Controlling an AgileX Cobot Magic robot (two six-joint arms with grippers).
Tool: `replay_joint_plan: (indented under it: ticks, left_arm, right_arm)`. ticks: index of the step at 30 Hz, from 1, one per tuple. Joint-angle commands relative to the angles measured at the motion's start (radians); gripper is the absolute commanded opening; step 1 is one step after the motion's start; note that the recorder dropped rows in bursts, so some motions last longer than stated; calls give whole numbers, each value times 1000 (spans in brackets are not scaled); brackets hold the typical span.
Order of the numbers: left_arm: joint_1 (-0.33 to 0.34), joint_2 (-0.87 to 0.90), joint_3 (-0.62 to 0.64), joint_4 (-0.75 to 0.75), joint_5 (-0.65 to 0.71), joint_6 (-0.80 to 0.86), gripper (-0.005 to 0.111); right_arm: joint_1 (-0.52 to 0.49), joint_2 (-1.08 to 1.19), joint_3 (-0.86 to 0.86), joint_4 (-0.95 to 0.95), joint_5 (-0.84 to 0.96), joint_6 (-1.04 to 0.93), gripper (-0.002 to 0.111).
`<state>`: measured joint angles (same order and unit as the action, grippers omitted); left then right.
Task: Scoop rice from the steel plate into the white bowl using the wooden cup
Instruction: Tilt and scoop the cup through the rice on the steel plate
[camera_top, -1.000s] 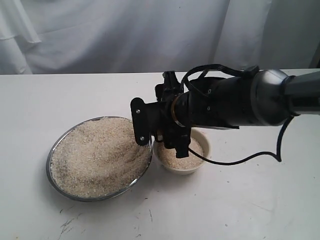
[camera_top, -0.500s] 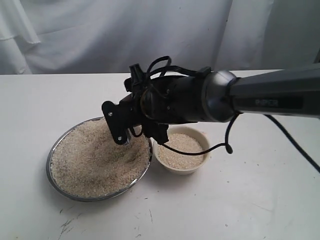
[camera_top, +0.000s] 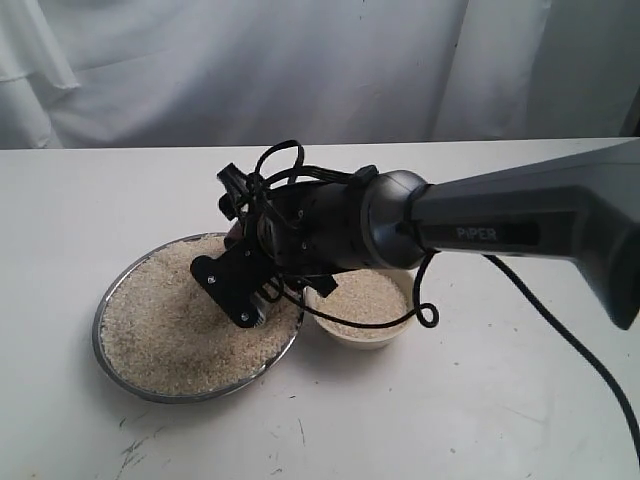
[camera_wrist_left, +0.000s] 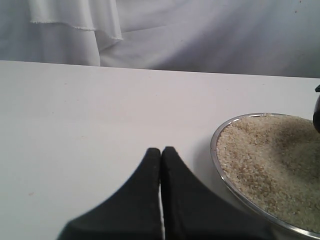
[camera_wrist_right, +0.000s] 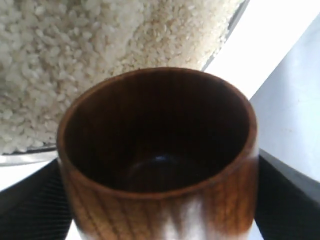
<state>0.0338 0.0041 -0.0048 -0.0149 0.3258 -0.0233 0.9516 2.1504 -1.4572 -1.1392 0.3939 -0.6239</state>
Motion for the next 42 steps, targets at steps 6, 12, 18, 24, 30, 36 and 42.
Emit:
replay_joint_plan:
  ticks: [6, 12, 18, 24, 30, 36, 42]
  left_arm:
    - [2, -4, 5, -2, -7, 0, 0]
    - [2, -4, 5, -2, -7, 0, 0]
    - [2, -4, 5, -2, -7, 0, 0]
    - [2, -4, 5, -2, -7, 0, 0]
    - [2, -4, 5, -2, -7, 0, 0]
    - [2, -4, 5, -2, -7, 0, 0]
    - [2, -4, 5, -2, -7, 0, 0]
  right_arm:
    - [25, 52, -145, -14, 5, -16, 0]
    - [25, 92, -200, 31, 47, -123, 0]
    - [21, 124, -200, 30, 48, -160, 0]
    - [21, 135, -200, 112, 56, -251, 0]
    - [30, 135, -200, 227, 83, -371, 0]
    - [60, 141, -198, 228, 88, -375, 0]
    - [78, 164, -198, 273, 107, -373, 0]
